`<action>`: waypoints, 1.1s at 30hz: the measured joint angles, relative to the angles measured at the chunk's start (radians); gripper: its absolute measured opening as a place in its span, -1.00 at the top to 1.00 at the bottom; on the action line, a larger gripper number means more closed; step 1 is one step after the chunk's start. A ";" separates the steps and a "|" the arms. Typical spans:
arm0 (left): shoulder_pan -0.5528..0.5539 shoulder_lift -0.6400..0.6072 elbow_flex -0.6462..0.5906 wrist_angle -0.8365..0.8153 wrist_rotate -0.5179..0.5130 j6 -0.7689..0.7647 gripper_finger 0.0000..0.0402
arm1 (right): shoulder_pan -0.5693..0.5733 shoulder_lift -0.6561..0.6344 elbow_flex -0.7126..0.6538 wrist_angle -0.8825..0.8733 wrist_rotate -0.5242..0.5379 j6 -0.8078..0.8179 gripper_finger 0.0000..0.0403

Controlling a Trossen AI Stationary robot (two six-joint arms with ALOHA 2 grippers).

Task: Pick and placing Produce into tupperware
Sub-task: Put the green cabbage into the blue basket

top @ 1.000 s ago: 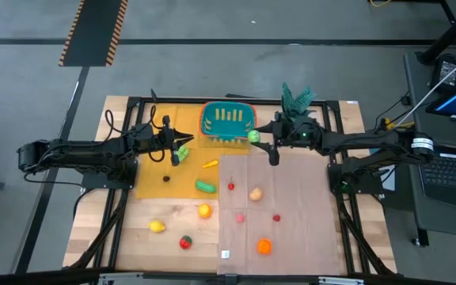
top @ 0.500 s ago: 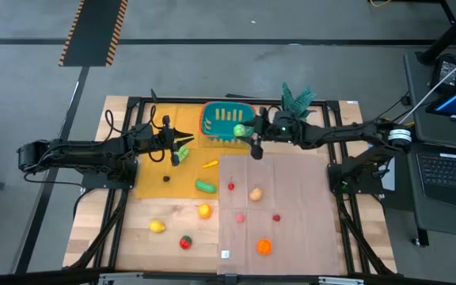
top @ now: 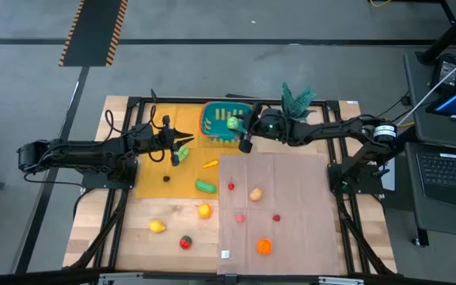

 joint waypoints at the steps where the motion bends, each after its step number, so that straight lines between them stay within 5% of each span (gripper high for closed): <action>1: 0.000 0.000 0.000 0.000 0.000 0.000 0.81 | 0.000 -0.001 0.008 -0.020 0.002 -0.001 -0.15; 11: 0.000 0.000 0.000 -0.002 0.000 0.000 0.94 | -0.017 0.023 0.239 -0.486 -0.003 -0.002 -0.15; 16: 0.000 0.000 0.000 -0.013 0.000 0.000 0.99 | -0.057 0.073 0.389 -0.693 -0.086 -0.028 -0.15; 33: 0.000 0.000 0.000 -0.052 0.000 0.000 0.82 | -0.154 0.226 0.573 -0.862 -0.220 -0.196 -0.15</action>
